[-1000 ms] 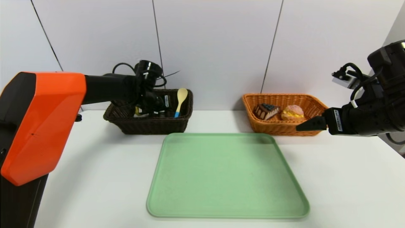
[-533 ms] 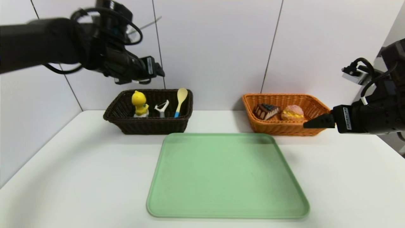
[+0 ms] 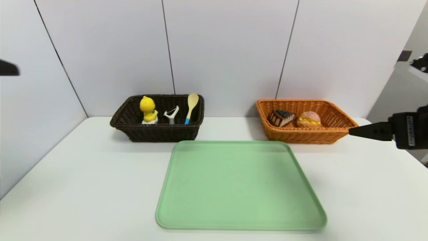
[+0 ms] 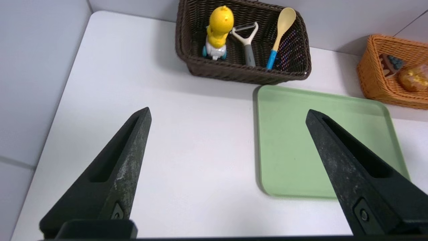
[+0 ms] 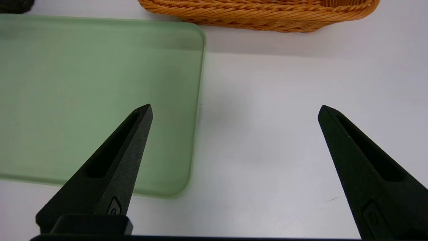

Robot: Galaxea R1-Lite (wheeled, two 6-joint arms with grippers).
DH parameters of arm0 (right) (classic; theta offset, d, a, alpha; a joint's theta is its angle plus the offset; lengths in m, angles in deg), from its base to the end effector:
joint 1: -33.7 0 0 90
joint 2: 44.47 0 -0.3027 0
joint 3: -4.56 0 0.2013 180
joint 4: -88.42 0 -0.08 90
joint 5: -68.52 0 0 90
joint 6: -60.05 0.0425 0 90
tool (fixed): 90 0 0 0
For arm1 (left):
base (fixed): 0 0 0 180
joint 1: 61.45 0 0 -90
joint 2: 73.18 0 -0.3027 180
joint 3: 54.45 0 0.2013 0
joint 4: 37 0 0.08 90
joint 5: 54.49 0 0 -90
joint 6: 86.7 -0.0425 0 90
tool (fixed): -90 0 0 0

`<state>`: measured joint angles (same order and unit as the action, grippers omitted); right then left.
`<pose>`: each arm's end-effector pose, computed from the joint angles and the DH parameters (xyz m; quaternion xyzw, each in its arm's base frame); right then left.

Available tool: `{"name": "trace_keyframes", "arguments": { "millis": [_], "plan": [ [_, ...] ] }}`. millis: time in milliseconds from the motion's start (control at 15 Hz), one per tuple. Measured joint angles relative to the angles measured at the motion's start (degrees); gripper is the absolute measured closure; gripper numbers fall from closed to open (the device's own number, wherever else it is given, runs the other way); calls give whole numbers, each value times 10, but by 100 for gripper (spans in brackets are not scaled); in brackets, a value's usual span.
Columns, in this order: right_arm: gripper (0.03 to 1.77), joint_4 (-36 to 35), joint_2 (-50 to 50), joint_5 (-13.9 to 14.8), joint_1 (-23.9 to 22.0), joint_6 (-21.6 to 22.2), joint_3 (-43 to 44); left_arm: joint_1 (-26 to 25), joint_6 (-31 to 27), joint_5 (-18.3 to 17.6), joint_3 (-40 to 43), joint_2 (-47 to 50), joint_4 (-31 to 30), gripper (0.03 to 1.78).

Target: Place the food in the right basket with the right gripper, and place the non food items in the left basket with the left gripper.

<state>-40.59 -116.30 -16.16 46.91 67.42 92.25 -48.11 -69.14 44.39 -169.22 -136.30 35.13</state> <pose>0.1949 0.0417 0.2722 0.0126 0.3015 0.0463 0.9523 0.1011 -0.0172 0.3852 -0.1162 0.1782 -0.0112 0.9770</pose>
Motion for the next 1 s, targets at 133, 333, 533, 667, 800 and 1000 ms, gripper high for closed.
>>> {"name": "trace_keyframes", "arguments": {
  "millis": [133,333,533,667,800,1000],
  "plan": [
    [9,1,59,4,6,18,-15,-25,55,-35,35,95,18,16],
    [9,1,155,17,-11,24,-48,-49,61,-80,73,205,52,14],
    [9,-3,257,30,-74,10,-106,-55,44,-88,159,302,48,14],
    [9,2,343,34,-97,4,-147,-63,28,-89,207,367,52,13],
    [9,20,437,40,-111,-1,-183,-79,-16,-90,234,425,90,12],
    [9,46,562,44,-128,-18,-235,-89,-55,-90,225,462,153,12]
  ]
}}
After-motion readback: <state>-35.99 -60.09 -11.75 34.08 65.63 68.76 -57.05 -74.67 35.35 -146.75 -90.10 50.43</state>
